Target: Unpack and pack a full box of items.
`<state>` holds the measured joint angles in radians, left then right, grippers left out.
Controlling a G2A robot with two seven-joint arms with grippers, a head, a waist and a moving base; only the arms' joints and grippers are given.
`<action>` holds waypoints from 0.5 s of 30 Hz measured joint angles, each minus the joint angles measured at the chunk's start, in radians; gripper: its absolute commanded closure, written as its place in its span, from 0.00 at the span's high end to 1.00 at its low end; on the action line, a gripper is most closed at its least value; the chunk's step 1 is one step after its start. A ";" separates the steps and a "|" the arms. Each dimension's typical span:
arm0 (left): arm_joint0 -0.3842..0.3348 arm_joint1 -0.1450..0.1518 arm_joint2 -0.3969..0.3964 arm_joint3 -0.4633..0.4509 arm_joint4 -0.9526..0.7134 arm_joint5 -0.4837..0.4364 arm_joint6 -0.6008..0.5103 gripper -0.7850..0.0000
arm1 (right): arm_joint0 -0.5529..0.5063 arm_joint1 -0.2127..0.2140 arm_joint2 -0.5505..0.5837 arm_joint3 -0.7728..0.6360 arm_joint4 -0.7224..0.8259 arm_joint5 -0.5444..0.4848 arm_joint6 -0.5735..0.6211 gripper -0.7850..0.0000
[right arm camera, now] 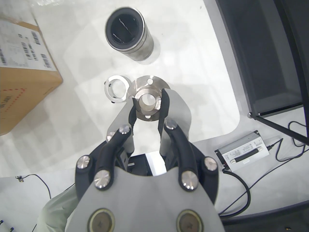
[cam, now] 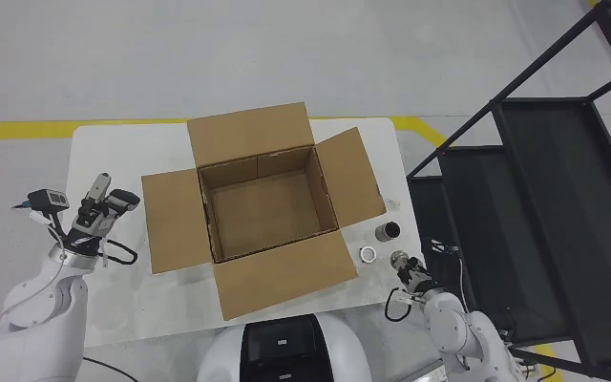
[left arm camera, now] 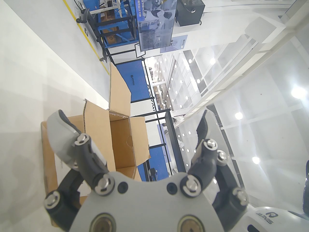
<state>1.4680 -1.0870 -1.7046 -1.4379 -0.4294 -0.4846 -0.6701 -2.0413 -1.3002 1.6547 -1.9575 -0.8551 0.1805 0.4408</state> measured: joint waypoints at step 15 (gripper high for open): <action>0.000 0.000 0.000 0.000 0.000 0.000 0.000 1.00 | -0.238 0.016 0.084 -0.363 0.060 -0.400 -0.057 0.00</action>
<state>1.4680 -1.0870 -1.7046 -1.4379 -0.4294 -0.4846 -0.6701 -2.2796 -1.2843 1.7387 -2.3207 -0.7955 -0.2192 0.3836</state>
